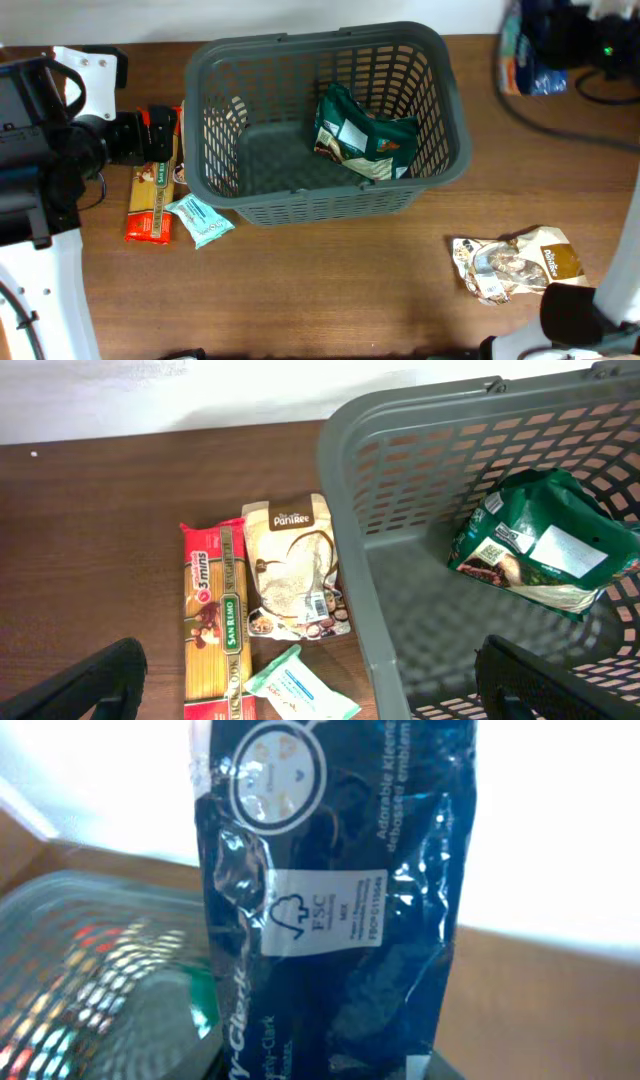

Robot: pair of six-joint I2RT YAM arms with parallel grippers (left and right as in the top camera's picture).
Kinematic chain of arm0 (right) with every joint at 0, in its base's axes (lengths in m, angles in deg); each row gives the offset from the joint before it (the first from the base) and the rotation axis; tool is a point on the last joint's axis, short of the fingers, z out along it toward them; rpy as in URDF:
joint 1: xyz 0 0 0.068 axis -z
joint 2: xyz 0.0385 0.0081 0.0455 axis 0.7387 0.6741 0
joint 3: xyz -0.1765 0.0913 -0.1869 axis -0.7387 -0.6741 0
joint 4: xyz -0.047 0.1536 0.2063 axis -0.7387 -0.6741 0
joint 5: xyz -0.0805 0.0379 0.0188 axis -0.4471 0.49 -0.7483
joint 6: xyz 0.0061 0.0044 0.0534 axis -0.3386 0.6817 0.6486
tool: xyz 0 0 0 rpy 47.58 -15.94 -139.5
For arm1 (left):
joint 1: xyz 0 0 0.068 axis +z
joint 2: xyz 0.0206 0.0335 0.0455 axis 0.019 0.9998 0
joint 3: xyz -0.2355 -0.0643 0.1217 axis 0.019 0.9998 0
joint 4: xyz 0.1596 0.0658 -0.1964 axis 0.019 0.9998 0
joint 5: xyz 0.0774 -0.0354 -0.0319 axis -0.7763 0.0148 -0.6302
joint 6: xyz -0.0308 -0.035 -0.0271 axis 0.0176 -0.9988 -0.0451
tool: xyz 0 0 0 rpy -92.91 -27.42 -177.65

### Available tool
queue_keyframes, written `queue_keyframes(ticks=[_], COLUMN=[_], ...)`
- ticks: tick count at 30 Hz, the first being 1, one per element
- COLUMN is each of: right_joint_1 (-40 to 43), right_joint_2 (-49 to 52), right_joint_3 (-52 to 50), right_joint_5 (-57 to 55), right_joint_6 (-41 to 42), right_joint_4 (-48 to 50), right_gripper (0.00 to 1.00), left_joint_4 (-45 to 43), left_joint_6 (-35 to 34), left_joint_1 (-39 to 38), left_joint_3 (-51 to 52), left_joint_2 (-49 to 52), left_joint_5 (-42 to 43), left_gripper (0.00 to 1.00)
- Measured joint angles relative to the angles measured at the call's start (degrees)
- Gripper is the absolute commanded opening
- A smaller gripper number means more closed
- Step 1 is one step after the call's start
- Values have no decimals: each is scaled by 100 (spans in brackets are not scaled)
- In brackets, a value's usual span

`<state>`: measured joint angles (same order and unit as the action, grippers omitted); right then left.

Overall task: Pack container
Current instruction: 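Move the blue box over the basket and drop it inside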

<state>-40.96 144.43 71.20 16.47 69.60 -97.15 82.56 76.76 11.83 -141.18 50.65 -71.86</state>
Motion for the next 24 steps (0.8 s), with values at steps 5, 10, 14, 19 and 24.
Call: queue_keyframes(ticks=[5, 10, 14, 19, 24], right_joint_1=[-1364, -2409, -2826, -3060, -3071], right_joint_2=[-170, 17, 444, 1071, 1421], right_joint_3=[356, 280, 273, 243, 208], right_joint_5=[48, -83, -173, -413, -656], right_joint_6=[-1381, -2667, -3147, -3521, -3633], right_joint_4=[-463, -1019, -1266, -1639, -1945], right_gripper=[34, 35, 54, 49, 52], left_joint_4=[0, 0, 0, 0, 0], left_joint_6=[0, 0, 0, 0, 0], left_joint_1=[0, 0, 0, 0, 0], left_joint_3=[0, 0, 0, 0, -2], left_joint_2=[0, 0, 0, 0, 0], left_joint_5=[0, 0, 0, 0, 0], left_gripper=[99, 99, 99, 99, 99])
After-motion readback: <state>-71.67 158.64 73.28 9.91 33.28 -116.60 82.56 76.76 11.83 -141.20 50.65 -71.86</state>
